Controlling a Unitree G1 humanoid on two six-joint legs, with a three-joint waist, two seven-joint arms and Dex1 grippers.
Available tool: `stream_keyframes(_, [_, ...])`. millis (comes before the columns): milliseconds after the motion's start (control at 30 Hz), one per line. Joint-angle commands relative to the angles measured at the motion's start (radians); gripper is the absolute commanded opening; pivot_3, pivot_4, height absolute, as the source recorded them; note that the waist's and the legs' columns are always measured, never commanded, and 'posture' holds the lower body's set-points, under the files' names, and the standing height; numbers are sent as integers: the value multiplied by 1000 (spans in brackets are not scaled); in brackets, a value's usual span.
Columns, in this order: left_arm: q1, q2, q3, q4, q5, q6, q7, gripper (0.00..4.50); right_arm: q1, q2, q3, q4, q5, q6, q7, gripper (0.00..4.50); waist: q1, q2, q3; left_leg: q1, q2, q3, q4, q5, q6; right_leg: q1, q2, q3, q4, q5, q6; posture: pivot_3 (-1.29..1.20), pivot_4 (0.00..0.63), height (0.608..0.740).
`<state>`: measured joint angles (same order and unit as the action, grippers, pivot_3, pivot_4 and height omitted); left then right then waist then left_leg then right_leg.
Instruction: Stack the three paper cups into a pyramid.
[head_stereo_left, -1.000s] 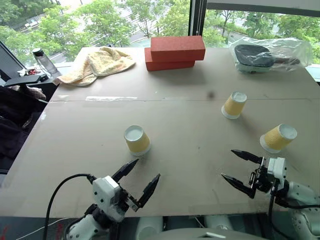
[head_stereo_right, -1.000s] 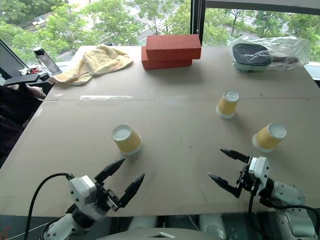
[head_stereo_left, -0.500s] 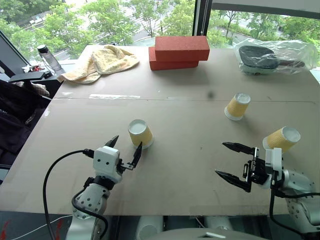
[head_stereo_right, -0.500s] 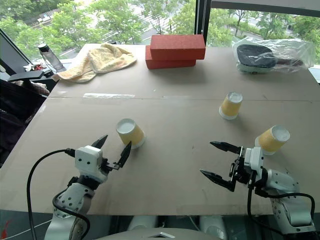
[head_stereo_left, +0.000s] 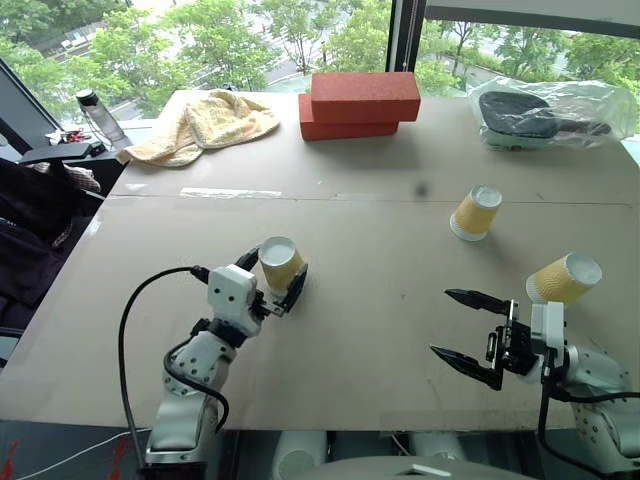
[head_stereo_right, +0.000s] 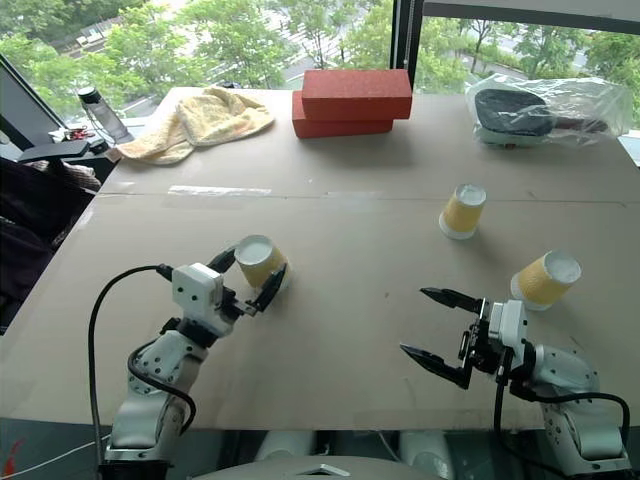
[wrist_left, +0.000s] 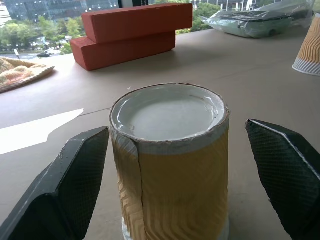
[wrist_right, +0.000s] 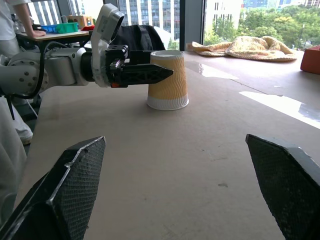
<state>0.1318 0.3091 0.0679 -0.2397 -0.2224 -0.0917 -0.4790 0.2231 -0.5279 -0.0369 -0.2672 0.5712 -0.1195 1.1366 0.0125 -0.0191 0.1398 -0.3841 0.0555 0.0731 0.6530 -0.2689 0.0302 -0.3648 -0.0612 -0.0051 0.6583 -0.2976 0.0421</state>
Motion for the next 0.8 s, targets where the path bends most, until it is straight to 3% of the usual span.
stream_keyframes(33, [-25, 3, -1, -5, -30, 6, -20, 4500, -11, 23, -20, -42, 29, -13, -19, 4438, -1, 0, 0, 0, 0, 0, 0, 0, 0, 0, 0, 0, 0, 0, 0, 0, 150, 730])
stream_keyframes(100, [-27, 5, -1, -4, -36, 10, -26, 4500, -21, 30, -22, -50, 38, -3, -31, 4438, -1, 0, 0, 0, 0, 0, 0, 0, 0, 0, 0, -1, 0, 0, 0, 0, 150, 730])
stream_keyframes(200, [-32, 8, 1, 0, -40, 13, -40, 3743, -30, 35, -20, -64, 51, 11, -39, 4500, 0, 0, 0, 0, 0, 0, 0, 0, 0, 0, 0, -1, 0, 0, 0, 0, 150, 730])
stream_keyframes(300, [-59, 28, 5, 25, -47, 21, -70, 2470, -43, 46, -23, -89, 80, 35, -65, 4500, 1, 0, 0, 0, 0, 0, 0, 0, 0, 0, 0, -1, 0, 0, 0, 0, 150, 730])
stream_keyframes(533, [-183, 55, -81, 63, -128, 75, -255, 2470, -15, 32, -51, -100, 94, 49, -64, 4500, 3, 0, 0, -1, -1, 0, 0, 0, 0, 0, 3, -3, 0, 0, 0, 0, 150, 730])
stream_keyframes(800, [-432, 11, -295, 208, -119, 112, -506, 2470, 87, 16, -161, -100, 110, 34, -70, 4500, 2, 0, 0, -1, -1, 0, 1, 0, 0, 0, 7, -1, 0, 0, 0, 0, 150, 730])
